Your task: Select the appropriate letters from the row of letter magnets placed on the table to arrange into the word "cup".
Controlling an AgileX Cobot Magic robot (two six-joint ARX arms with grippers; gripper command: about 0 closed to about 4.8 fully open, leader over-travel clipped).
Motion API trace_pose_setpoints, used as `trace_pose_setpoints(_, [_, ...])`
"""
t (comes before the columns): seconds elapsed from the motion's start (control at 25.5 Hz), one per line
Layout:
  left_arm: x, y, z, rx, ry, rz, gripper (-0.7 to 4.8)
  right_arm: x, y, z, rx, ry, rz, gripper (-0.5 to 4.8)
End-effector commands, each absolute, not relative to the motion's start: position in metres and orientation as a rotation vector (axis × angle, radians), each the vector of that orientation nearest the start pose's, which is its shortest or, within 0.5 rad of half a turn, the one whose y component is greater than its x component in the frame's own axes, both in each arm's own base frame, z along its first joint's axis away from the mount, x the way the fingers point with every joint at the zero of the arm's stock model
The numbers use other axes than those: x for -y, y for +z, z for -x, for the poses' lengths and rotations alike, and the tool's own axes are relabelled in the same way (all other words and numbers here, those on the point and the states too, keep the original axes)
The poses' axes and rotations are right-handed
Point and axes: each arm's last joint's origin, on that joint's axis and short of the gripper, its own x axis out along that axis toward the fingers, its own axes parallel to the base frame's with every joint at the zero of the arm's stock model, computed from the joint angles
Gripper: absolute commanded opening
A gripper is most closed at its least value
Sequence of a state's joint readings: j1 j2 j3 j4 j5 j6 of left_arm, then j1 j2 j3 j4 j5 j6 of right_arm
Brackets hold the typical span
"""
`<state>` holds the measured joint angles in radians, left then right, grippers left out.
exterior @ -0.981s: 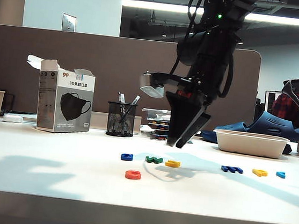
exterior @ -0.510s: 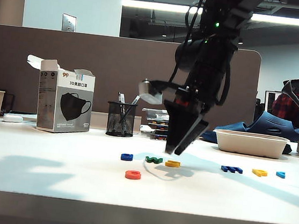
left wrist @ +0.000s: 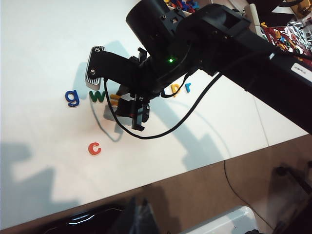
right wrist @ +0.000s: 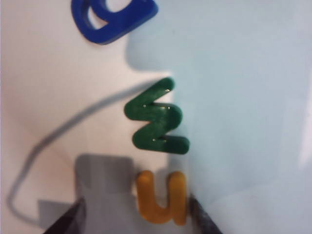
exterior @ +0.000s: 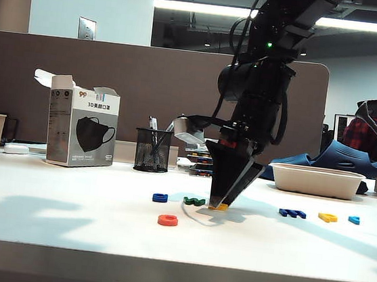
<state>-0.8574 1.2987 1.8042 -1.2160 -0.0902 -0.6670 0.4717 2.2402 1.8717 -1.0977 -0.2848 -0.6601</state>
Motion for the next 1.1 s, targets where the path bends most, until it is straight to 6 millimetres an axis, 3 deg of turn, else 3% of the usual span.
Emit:
trace_pose_setpoints(0.04, [0.1545, 0.4681, -0.1370, -0.838, -0.486, 0.284, -0.05, -0.2100, 0.1827, -0.3925, -1.230, 1.091, 0.649, 2.74])
trace_pose_setpoints(0.51, [0.1545, 0.4681, -0.1370, -0.838, -0.486, 0.284, -0.05, -0.2094, 0.1825, -0.3928, -1.231, 1.090, 0.648, 2.58])
trace_pose_setpoints(0.59, [0.1545, 0.4681, -0.1370, -0.838, -0.487, 0.283, -0.05, -0.2094, 0.1825, -0.3929, -1.231, 1.090, 0.648, 2.06])
trace_pose_setpoints(0.9, [0.1545, 0.4681, -0.1370, -0.838, -0.486, 0.284, -0.05, -0.2091, 0.1823, -0.3930, -1.234, 1.082, 0.656, 1.97])
trace_pose_setpoints(1.1, [0.1545, 0.4681, -0.1370, -0.838, -0.487, 0.283, -0.05, -0.2083, 0.1822, -0.3933, -1.240, 1.055, 0.681, 1.57])
